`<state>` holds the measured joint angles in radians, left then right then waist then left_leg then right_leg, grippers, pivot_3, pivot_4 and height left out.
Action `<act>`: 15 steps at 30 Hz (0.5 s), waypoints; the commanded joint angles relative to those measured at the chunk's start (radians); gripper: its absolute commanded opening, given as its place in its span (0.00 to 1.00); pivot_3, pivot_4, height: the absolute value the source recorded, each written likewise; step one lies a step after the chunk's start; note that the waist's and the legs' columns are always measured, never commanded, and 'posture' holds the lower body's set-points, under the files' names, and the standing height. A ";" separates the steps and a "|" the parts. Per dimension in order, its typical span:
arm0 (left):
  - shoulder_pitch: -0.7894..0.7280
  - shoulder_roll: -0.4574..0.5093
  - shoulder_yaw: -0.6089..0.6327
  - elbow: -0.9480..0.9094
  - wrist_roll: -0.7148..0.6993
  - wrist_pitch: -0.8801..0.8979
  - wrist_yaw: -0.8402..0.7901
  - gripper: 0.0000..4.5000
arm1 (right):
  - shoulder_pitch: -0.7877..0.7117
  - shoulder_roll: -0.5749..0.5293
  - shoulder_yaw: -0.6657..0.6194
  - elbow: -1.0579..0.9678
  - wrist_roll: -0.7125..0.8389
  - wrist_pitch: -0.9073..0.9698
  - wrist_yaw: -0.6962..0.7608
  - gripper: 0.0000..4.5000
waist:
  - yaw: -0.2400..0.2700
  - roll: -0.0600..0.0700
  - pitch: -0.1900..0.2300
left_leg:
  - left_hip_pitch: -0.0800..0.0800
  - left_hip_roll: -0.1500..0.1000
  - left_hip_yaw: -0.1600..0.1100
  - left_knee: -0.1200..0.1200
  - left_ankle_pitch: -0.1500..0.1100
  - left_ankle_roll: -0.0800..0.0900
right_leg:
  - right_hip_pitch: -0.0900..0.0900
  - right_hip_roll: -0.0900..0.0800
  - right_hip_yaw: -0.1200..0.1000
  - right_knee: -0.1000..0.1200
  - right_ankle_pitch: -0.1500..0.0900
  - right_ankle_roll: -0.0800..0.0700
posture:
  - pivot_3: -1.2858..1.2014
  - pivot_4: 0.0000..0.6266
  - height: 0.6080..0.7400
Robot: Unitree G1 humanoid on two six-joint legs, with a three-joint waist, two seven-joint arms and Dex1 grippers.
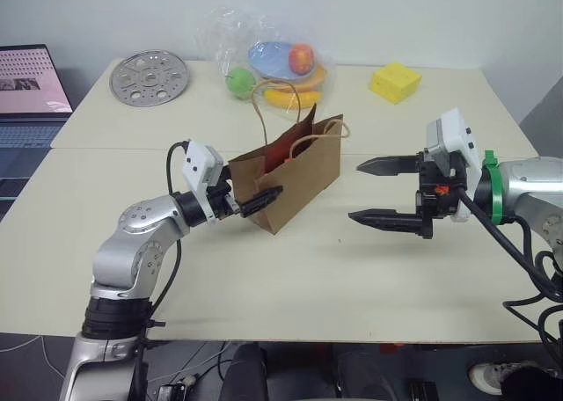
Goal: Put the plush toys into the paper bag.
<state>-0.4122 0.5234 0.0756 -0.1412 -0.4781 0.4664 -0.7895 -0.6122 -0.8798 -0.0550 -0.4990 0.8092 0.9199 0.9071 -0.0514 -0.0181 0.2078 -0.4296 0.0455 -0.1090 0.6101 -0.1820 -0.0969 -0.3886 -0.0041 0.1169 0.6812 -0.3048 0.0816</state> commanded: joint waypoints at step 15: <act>-0.048 -0.019 0.000 0.101 0.048 -0.169 -0.043 0.01 | 0.057 0.003 0.012 -0.084 -0.103 -0.069 -0.080 1.00 | 0.001 0.000 0.000 | 0.000 0.000 0.000 0.000 0.000 0.000 | 0.000 0.000 0.000 0.000 0.000 0.000 | 0.52 0.24 1.00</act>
<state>-0.4341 0.4973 0.0703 -0.0369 -0.4259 0.3210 -0.8115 -0.5589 -0.8648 -0.0179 -0.5469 0.7161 0.8608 0.8407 -0.0503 -0.0181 0.2077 -0.4296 0.0453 -0.1093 0.6101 -0.1820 -0.0970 -0.3885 -0.0041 0.1167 0.6815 -0.3048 0.0816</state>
